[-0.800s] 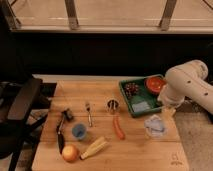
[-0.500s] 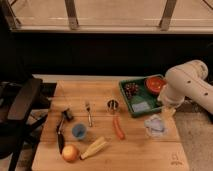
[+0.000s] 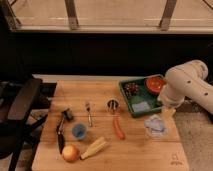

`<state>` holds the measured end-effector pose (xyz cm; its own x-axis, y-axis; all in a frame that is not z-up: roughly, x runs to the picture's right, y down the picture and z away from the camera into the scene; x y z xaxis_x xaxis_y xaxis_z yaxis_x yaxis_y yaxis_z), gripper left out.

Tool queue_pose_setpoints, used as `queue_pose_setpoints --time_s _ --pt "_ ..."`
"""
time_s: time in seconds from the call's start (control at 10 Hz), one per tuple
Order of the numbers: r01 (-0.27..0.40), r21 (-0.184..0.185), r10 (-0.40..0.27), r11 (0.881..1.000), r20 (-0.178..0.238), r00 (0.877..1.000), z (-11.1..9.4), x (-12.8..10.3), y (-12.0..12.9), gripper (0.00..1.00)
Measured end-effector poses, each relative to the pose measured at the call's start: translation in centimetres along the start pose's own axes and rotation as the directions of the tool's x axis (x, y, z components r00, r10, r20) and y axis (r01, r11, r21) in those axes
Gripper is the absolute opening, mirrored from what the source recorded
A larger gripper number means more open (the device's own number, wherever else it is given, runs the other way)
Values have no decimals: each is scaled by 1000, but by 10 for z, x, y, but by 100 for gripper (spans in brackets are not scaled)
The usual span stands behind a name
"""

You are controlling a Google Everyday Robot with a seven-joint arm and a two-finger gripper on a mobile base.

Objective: Stack cups on top of each other

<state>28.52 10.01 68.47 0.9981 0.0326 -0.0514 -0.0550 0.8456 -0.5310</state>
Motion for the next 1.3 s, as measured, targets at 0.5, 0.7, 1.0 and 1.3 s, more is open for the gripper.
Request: queue_pose_setpoints --time_s 0.5,0.7,1.0,1.3 --pt "0 0 0 1000 0 1000 0 0 0 65" --pt "0 0 0 1000 0 1000 0 0 0 65" --pt "0 1 0 1000 0 1000 0 0 0 65" --pt "48 -15 -47 999 61 997 9 -24 -12 65"
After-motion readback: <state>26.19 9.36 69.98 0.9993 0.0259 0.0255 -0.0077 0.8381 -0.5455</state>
